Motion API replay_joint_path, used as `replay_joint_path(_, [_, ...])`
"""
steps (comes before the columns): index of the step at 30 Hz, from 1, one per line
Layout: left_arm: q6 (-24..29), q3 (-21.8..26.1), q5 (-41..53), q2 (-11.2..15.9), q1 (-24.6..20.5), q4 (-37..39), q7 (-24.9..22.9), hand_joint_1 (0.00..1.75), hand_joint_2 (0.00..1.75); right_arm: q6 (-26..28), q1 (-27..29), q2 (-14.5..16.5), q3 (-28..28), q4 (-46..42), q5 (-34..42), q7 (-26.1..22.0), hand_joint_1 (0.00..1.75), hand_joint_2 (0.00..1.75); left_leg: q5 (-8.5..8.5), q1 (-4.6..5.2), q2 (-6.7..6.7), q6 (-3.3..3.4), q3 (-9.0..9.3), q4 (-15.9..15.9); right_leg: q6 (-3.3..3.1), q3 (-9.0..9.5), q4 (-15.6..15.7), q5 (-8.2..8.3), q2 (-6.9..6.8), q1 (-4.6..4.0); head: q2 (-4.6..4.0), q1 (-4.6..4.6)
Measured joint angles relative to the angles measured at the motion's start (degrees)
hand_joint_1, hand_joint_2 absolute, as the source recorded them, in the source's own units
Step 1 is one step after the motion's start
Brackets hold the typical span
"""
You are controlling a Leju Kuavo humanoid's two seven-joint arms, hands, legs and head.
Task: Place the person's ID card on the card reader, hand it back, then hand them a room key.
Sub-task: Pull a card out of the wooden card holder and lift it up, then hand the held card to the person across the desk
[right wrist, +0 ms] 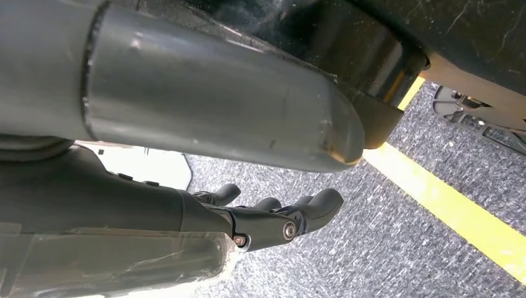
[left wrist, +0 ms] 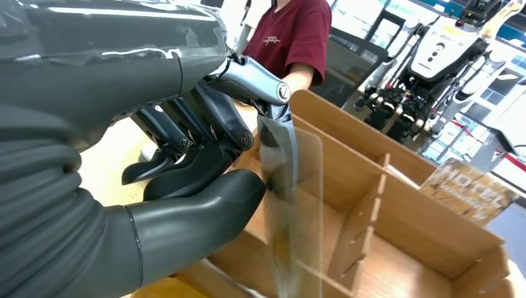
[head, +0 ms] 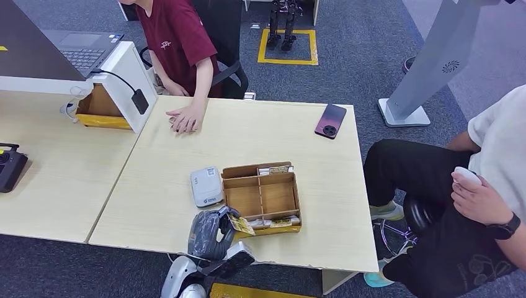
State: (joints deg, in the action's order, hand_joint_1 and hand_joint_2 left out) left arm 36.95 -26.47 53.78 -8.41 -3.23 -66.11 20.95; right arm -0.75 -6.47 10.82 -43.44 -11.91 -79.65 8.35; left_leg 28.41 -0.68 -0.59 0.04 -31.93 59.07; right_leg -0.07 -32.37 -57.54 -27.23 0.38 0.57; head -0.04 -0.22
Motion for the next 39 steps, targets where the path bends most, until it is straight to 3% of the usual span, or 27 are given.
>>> replay_joint_path(9, [-2.18,-1.8,-2.72,1.51,0.09,-4.0,-0.04,1.75,1.75,0.08,0.12,0.0,-0.6,0.0,0.28,-0.33,0.0,0.0,0.0,0.01,0.0,0.0,0.0,0.0,0.0,0.01,0.0,0.0,0.0,0.01,0.0,0.0])
replay_joint_path(18, [-0.75,-1.76,-0.5,1.81,-0.41,-4.21,-2.46,1.75,1.75,0.06,0.11,0.0,-0.87,0.0,-0.09,-0.46,0.0,0.0,-0.01,0.0,-0.01,0.0,-0.01,0.0,0.0,-0.01,0.0,0.0,-0.02,0.0,0.0,0.0])
replay_joint_path(23, [0.89,0.11,4.24,2.17,-5.86,-2.89,-7.86,1.75,1.75,0.07,0.08,0.0,-0.87,0.0,-0.85,-0.48,0.0,0.0,-0.08,-0.01,-0.03,-0.04,-0.02,0.0,-0.02,0.01,-0.01,0.06,-0.05,0.0,0.0,-0.01])
replay_joint_path(39, [1.55,8.05,3.95,3.87,-15.35,2.7,-11.13,1.75,1.75,0.1,0.12,0.01,-0.87,0.0,-1.34,-1.32,0.0,0.0,-0.13,-0.01,-0.03,-0.08,-0.05,0.0,-0.03,-0.04,-0.03,0.09,-0.02,-0.01,0.0,0.0])
